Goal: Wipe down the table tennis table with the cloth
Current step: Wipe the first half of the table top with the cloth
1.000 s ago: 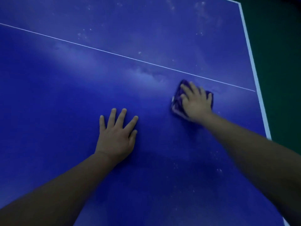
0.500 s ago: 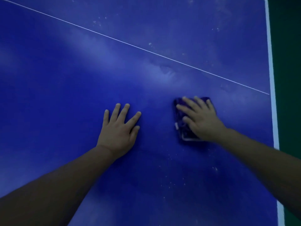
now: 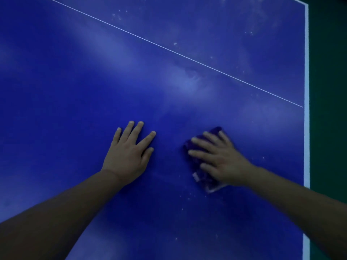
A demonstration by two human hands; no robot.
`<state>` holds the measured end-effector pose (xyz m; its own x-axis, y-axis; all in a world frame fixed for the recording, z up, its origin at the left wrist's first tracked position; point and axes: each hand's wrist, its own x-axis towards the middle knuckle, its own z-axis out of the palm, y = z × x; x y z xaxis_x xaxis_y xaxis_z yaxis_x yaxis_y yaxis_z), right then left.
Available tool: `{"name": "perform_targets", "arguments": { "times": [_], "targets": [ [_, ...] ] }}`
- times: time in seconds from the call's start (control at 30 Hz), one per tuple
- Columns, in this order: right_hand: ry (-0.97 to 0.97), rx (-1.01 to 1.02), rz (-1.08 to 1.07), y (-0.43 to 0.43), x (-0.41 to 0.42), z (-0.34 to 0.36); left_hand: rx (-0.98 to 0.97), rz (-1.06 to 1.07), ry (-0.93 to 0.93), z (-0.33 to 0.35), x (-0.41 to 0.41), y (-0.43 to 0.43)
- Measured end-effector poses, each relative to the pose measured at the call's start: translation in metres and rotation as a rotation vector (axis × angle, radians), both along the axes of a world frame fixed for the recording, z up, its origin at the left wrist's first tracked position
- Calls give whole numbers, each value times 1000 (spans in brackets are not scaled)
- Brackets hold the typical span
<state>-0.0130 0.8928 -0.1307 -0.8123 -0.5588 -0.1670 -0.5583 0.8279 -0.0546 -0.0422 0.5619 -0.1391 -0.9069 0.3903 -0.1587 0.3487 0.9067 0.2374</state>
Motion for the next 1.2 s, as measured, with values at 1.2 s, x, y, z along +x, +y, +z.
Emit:
{"name": "perform_targets", "arguments": {
  "times": [1.2],
  "targets": [
    [-37,34,-272,-76,49,15,-17,44,-45,8,147,-73]
  ]
}}
